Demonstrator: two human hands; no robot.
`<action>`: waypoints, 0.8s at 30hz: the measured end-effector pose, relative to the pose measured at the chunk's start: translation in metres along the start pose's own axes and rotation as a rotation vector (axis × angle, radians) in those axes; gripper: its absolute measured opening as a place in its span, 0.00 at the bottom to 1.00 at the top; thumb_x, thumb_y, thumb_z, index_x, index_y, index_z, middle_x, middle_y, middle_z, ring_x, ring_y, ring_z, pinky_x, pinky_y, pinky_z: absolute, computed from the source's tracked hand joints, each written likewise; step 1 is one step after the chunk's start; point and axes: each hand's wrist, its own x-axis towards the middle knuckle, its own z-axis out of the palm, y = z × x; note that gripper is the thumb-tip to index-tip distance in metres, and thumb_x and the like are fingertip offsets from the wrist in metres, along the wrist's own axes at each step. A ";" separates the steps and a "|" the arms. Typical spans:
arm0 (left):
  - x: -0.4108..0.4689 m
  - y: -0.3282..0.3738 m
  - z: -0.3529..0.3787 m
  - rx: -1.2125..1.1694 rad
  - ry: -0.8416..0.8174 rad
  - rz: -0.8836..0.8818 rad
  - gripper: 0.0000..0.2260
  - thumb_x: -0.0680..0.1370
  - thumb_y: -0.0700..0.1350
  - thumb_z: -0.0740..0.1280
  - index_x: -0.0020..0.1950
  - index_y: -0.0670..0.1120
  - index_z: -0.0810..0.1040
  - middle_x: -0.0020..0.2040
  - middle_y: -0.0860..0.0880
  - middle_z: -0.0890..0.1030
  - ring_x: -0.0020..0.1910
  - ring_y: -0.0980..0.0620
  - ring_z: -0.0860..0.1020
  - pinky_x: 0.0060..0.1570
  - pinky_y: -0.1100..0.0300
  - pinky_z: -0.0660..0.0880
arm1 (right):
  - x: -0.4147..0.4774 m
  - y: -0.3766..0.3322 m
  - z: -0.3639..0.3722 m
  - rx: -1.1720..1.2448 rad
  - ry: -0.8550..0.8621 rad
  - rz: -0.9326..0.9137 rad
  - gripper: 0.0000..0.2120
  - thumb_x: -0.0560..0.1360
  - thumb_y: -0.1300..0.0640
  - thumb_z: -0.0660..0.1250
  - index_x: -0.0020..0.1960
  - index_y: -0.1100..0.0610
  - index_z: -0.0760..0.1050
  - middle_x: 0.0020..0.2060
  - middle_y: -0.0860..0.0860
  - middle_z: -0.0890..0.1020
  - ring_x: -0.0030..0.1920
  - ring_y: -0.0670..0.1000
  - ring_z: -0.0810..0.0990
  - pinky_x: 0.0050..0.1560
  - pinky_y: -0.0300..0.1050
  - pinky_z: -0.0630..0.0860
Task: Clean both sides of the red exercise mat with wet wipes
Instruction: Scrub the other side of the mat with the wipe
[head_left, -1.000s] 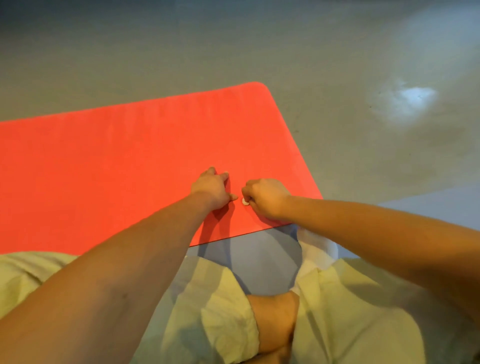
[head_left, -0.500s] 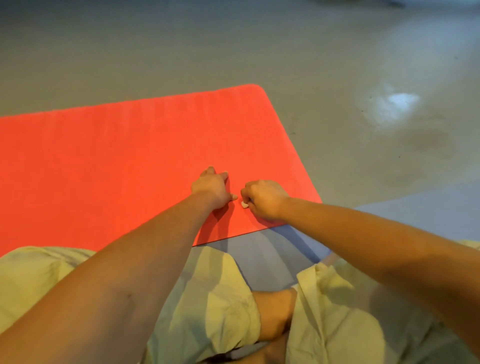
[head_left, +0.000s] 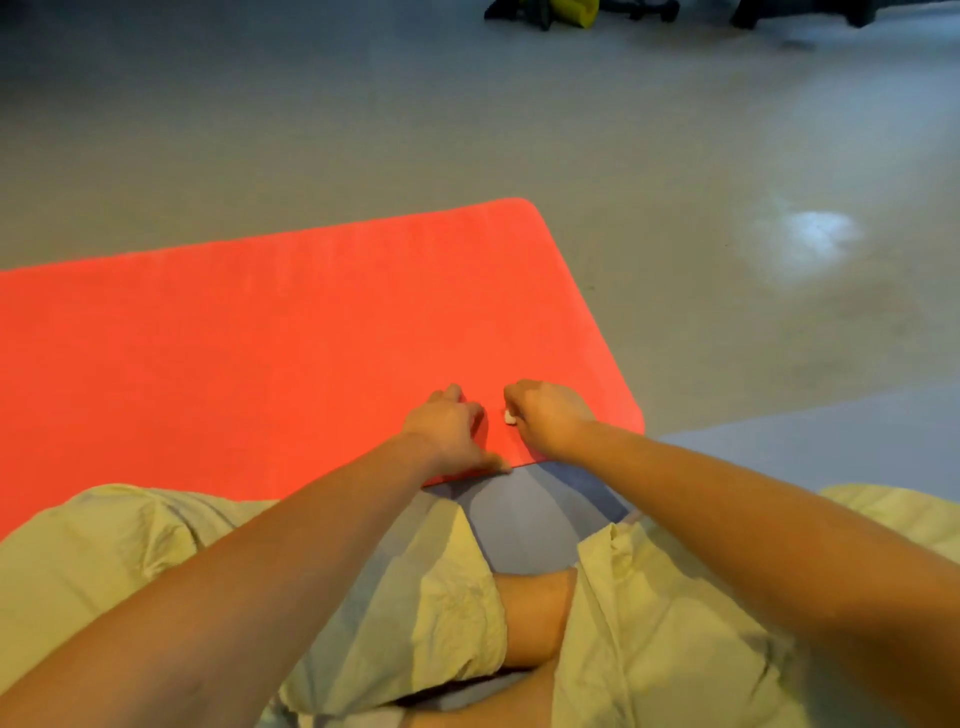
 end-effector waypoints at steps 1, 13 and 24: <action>-0.007 -0.001 0.003 0.035 -0.029 0.031 0.45 0.62 0.79 0.70 0.71 0.52 0.75 0.66 0.45 0.71 0.66 0.42 0.72 0.64 0.47 0.75 | -0.005 0.001 0.000 -0.039 -0.023 -0.022 0.05 0.77 0.57 0.64 0.52 0.53 0.74 0.49 0.54 0.78 0.48 0.60 0.80 0.38 0.49 0.71; -0.050 0.016 -0.001 0.375 0.106 0.223 0.18 0.77 0.42 0.68 0.66 0.48 0.70 0.61 0.44 0.73 0.60 0.40 0.75 0.47 0.47 0.75 | -0.048 -0.006 -0.031 -0.262 -0.214 -0.030 0.17 0.72 0.54 0.72 0.59 0.57 0.75 0.56 0.55 0.74 0.55 0.59 0.78 0.46 0.49 0.74; -0.071 0.014 -0.059 0.531 0.137 0.101 0.21 0.78 0.39 0.66 0.69 0.51 0.69 0.60 0.45 0.75 0.54 0.39 0.82 0.39 0.51 0.66 | -0.047 -0.045 -0.039 -0.246 -0.128 -0.030 0.18 0.73 0.65 0.69 0.62 0.61 0.72 0.58 0.58 0.73 0.57 0.60 0.78 0.46 0.51 0.73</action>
